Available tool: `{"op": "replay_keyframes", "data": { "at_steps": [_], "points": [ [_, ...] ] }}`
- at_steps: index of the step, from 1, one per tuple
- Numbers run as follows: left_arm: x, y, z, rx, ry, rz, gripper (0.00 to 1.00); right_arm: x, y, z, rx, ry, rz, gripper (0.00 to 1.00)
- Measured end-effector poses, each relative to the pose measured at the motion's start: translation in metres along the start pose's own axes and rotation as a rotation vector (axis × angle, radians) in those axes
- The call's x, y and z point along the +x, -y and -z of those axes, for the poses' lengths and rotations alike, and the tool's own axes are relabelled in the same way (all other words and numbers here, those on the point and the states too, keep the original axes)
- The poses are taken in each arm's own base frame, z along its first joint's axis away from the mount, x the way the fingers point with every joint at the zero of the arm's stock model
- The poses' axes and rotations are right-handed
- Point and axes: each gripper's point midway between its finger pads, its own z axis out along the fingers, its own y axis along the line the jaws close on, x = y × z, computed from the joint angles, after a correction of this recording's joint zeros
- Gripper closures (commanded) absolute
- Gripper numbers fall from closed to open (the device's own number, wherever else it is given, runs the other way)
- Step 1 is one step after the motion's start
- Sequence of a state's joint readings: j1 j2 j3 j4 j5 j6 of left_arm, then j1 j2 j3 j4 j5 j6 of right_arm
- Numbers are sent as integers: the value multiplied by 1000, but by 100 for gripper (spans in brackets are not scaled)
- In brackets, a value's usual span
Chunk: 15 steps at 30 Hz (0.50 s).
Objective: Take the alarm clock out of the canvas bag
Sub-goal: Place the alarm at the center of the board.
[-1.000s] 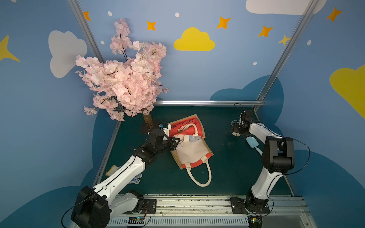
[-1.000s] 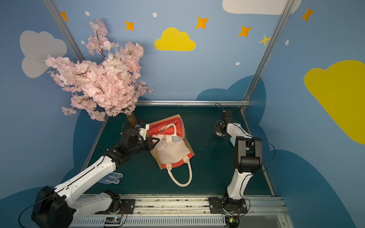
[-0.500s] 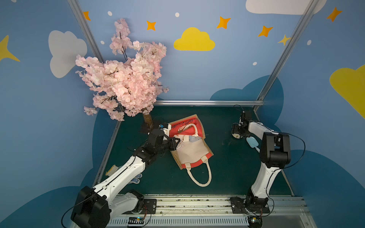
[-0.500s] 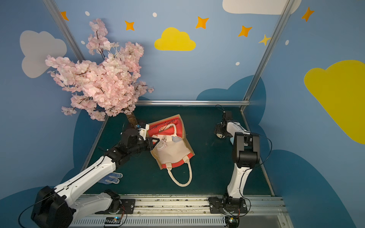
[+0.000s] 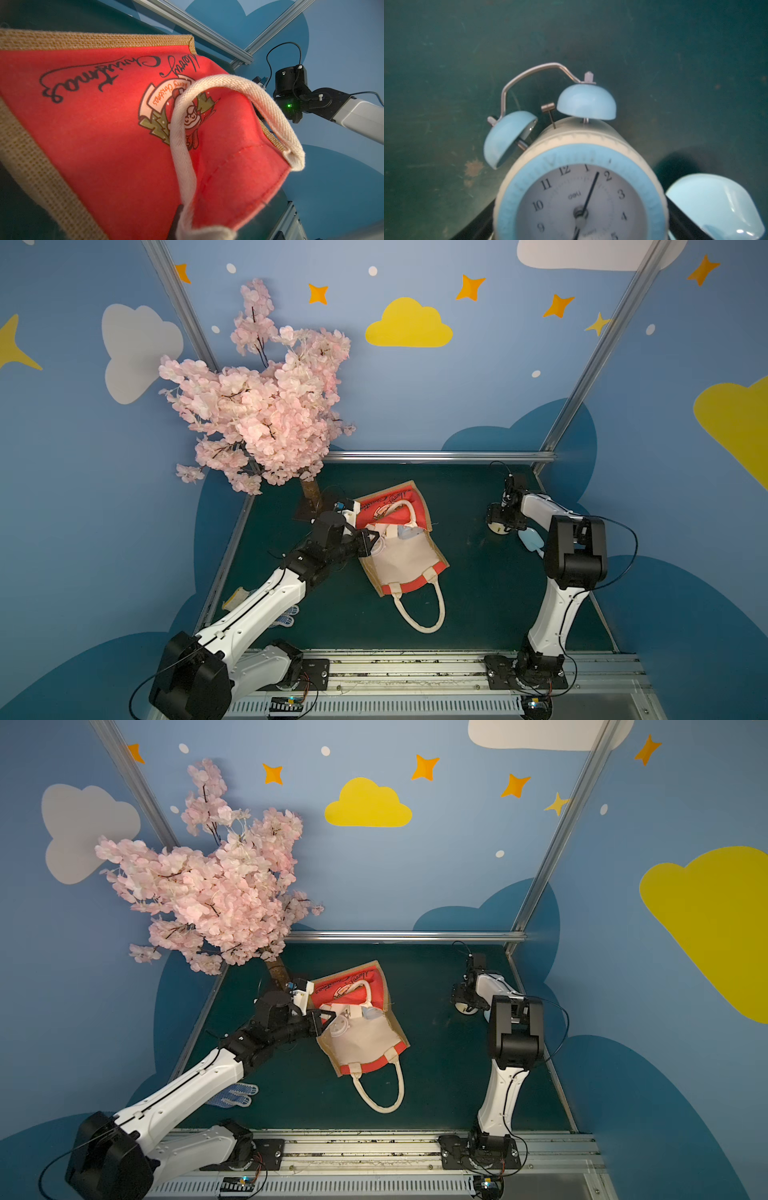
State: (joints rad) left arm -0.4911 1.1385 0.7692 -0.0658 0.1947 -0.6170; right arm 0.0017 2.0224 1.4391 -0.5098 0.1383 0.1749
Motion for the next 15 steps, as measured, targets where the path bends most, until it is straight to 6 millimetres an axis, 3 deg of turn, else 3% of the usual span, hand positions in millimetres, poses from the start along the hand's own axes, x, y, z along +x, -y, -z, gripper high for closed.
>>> {"op": "replay_keyframes", "data": {
  "at_steps": [15],
  "points": [
    [1,-1,0,-4,-3,1,86,-3,2,2,15,-1,2,5]
  ]
}}
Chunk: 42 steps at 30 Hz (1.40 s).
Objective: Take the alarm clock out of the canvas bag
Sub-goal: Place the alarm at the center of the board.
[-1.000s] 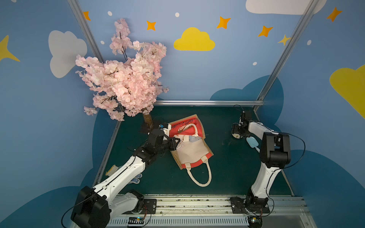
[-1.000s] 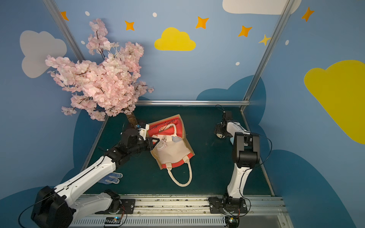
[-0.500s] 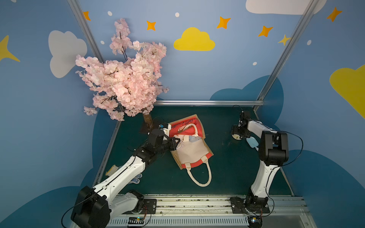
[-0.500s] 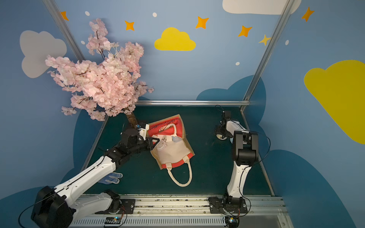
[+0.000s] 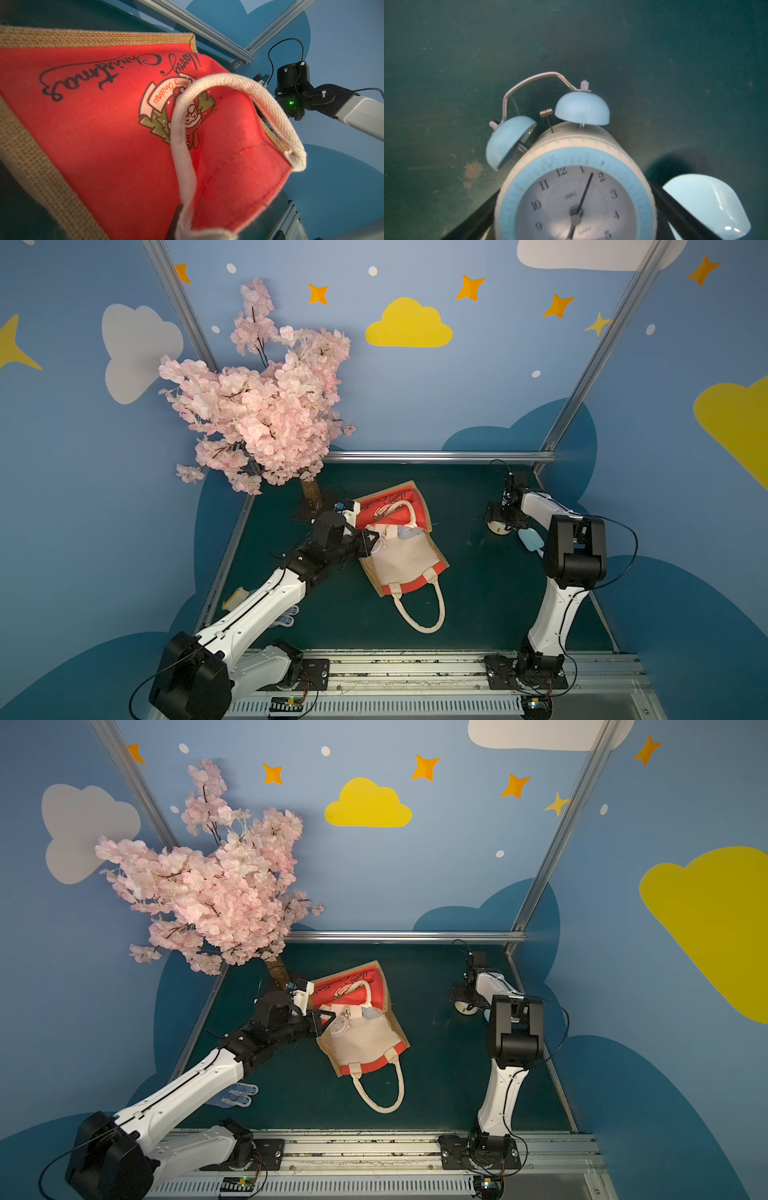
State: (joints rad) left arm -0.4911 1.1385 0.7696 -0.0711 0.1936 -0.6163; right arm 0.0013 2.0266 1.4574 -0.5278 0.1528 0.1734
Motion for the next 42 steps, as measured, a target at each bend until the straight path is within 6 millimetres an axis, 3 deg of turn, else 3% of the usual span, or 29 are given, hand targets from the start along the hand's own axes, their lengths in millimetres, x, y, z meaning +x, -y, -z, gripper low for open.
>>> {"op": "replay_keyframes", "data": {
  "at_steps": [5,10,15,20,25,31,36,42],
  "points": [
    [2,-1,0,-5,-8,3,81,1,1,15,-10,37,-18,5],
    [3,-3,0,-14,-12,5,80,-2,2,56,-51,142,-53,5],
    [2,-3,0,-17,-8,5,80,2,-5,83,-86,219,-62,5],
    [2,-3,1,-15,-7,5,81,25,-27,101,-138,259,-31,5],
    [2,0,0,2,-8,14,89,43,-52,128,-224,303,-1,7],
    [3,6,-2,22,-10,4,90,74,-82,156,-323,370,49,7],
    [3,7,-3,27,-10,2,90,99,-91,164,-369,384,72,8],
    [0,9,-11,39,-1,20,91,115,-100,187,-422,457,102,8]
  ]
}}
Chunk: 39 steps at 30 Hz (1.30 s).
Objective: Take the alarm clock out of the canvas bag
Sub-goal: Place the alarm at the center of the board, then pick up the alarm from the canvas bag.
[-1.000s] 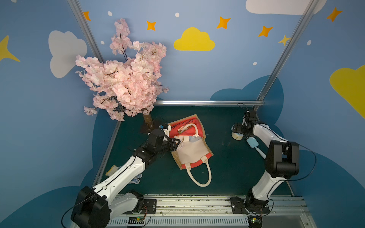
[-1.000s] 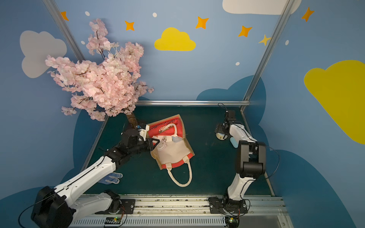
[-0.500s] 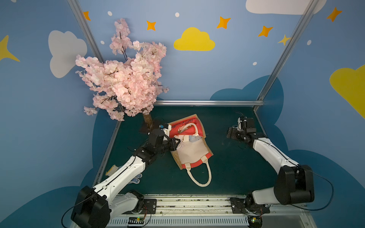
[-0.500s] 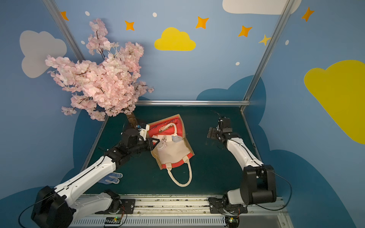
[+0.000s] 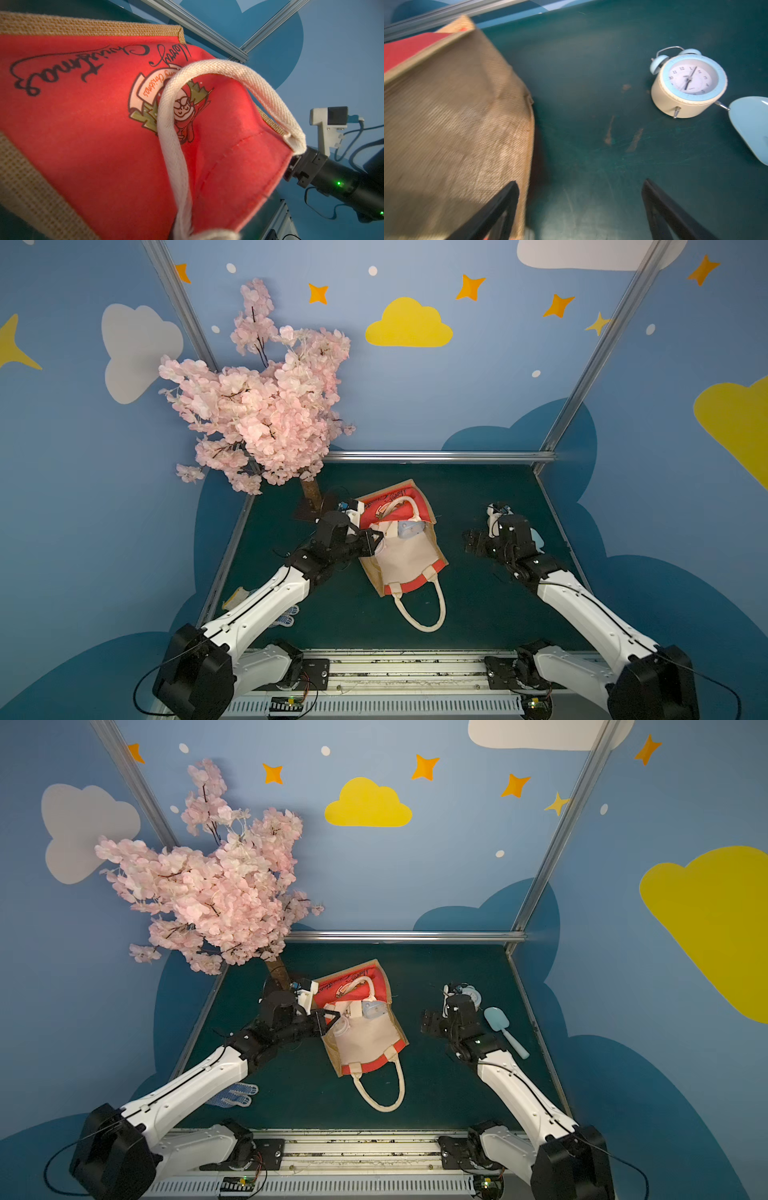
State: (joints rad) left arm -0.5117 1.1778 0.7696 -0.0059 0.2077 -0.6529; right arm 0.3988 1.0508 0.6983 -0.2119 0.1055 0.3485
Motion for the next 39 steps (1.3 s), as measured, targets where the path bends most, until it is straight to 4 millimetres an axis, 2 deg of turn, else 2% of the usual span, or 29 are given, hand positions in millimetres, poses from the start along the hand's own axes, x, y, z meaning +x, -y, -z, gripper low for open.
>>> {"op": "replay_keyframes", "data": {
  "at_steps": [7,19,27,39],
  "points": [
    [-2,0,-6,9,5,22,91,18,-28,17,-85,44,92,9],
    [0,6,-14,27,1,33,91,42,-79,31,-190,88,300,11],
    [-2,7,-16,28,-1,37,91,45,-86,30,-190,98,343,13],
    [-3,7,-19,25,-7,41,90,56,-113,34,-270,108,476,14]
  ]
}}
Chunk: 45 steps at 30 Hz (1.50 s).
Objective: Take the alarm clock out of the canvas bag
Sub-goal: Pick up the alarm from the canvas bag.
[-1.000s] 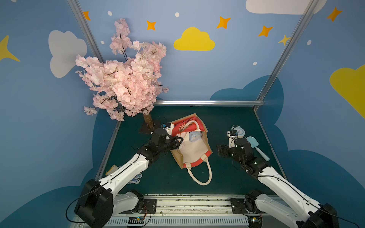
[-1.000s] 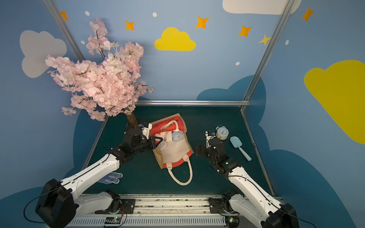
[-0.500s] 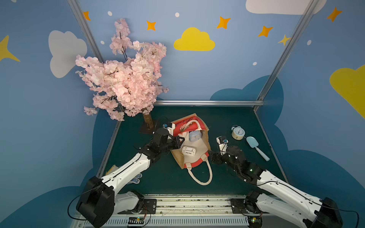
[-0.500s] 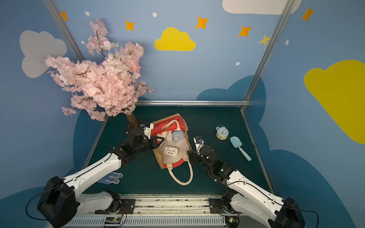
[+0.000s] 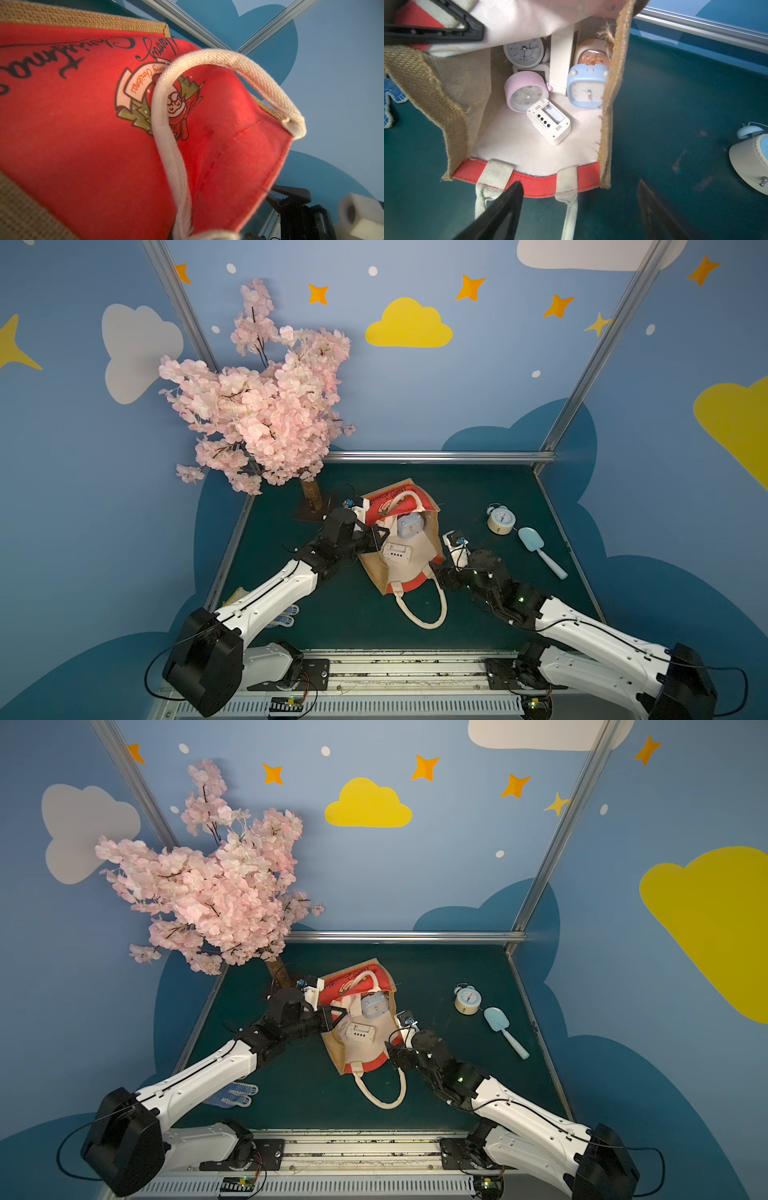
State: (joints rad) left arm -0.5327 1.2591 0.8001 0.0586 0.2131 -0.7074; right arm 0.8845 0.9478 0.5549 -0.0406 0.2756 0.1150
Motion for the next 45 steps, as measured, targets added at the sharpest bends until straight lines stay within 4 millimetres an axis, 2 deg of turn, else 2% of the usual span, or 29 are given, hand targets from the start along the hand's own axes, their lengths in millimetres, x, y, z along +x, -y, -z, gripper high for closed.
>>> {"op": "replay_keyframes", "data": {
  "at_steps": [3,8,11,20,27,35,41,45],
  "points": [
    [1,1,0,6,-7,0,90,3,-9,-3,-37,-11,29,13],
    [2,2,0,14,-12,0,90,21,-22,-18,-90,-87,75,12],
    [2,3,1,15,-12,0,90,25,-28,-26,-108,-117,87,13],
    [2,3,4,13,-11,1,90,20,-39,-52,-120,-151,116,15],
    [2,2,4,11,-10,2,90,7,-45,-72,-119,-146,127,18],
    [0,2,7,11,-5,0,90,15,-47,-96,-101,-191,143,17],
    [0,0,11,8,-4,3,90,28,-35,-112,-73,-239,131,15],
    [0,0,13,8,0,2,90,28,-30,-122,-65,-267,127,14]
  ]
}}
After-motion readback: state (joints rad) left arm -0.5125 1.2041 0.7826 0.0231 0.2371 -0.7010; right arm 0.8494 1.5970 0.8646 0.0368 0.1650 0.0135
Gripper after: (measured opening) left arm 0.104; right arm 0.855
